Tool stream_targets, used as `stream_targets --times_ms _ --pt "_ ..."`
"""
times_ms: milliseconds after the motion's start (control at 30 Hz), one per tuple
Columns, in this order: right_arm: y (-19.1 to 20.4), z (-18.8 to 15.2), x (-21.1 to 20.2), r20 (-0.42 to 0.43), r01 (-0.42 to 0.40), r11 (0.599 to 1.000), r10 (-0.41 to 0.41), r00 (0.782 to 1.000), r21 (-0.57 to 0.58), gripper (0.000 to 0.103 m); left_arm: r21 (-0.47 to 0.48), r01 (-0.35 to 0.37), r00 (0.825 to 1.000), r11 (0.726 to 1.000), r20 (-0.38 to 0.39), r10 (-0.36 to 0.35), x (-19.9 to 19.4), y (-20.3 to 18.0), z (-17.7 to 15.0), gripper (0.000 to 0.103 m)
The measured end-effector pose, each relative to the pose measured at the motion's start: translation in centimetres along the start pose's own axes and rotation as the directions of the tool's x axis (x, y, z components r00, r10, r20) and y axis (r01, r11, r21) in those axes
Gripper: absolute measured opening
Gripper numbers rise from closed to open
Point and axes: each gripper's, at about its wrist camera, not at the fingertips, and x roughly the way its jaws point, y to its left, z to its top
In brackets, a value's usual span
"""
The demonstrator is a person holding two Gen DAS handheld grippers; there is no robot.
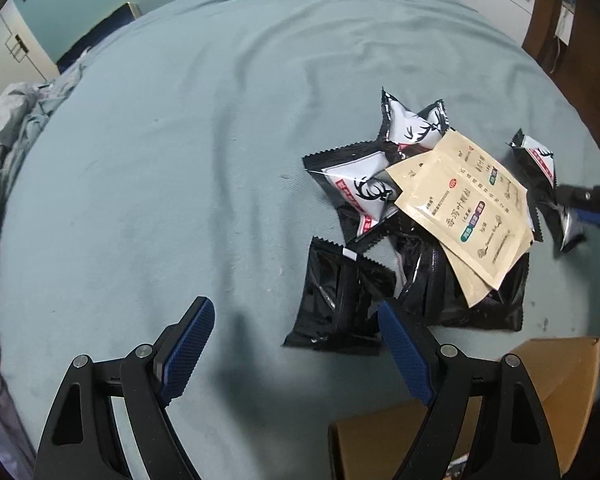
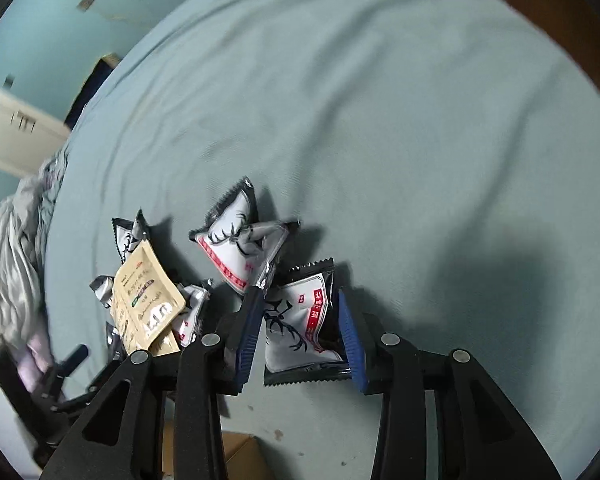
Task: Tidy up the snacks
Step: 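Grasp a black packet with the left gripper while the right gripper carries its packet toward the box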
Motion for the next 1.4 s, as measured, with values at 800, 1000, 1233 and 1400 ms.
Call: stream_targets --times_ms 800,1000,1233,1400 --pt "6.3 -3.3 -7.7 0.174 0.044 0.968 -0.001 0.985 -0.245 0.035 -0.052 0.118 0.987 0.992 -0.106 -0.123 2.7 2.5 1.7 0.065" --pt "4.2 -9.3 -11.3 0.213 -0.073 0.972 0.122 0.969 -0.226 0.035 0.003 0.032 0.996 0.999 -0.085 -0.032 2.3 1.2 1.2 0.029" --pt "3.6 -9.7 -11.5 0.189 -0.1 0.968 0.146 0.971 -0.232 0.035 0.009 -0.017 0.999 1.0 -0.037 0.017 1.0 0.2 0.4 0.0" --pt "4.0 -10.8 -10.9 0.187 -0.086 0.968 0.132 0.973 -0.235 0.035 -0.096 -0.02 0.999 0.995 0.029 0.023 -2.1 1.5 -0.3 0.0"
